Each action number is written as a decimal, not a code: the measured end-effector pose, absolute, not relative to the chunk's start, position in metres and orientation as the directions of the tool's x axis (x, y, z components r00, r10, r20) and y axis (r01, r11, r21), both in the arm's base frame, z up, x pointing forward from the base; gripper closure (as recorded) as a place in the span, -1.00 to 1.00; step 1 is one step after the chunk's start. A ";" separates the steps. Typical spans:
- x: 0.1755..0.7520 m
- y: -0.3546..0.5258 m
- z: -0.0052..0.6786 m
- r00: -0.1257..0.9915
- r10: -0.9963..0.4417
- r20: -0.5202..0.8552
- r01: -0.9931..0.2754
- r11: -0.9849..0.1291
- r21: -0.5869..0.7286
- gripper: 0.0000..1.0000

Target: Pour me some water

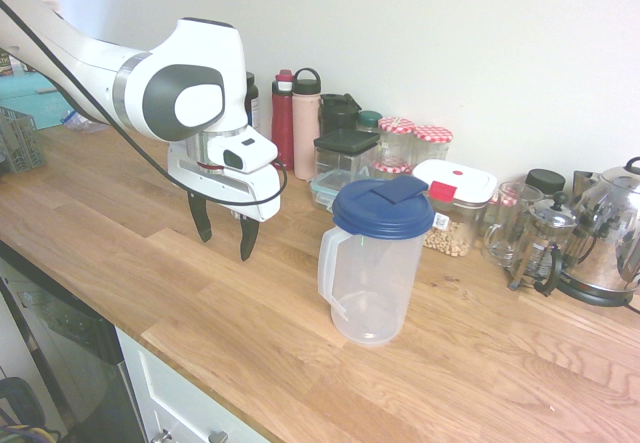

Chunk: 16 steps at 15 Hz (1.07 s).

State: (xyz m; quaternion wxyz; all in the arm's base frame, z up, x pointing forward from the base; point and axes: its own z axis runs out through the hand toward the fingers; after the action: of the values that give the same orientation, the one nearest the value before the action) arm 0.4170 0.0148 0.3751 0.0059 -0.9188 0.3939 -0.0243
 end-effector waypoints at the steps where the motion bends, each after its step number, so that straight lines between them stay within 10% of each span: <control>1: 0.417 0.015 0.374 0.685 -0.727 0.037 -0.727 -0.686 -0.031 -1.00; 16: 0.291 -0.138 0.549 0.552 -0.830 0.074 -0.818 -0.557 -0.141 -1.00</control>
State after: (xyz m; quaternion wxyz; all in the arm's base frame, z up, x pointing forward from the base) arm 0.2907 -0.1383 0.5487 0.0451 -0.8798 0.4685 -0.0663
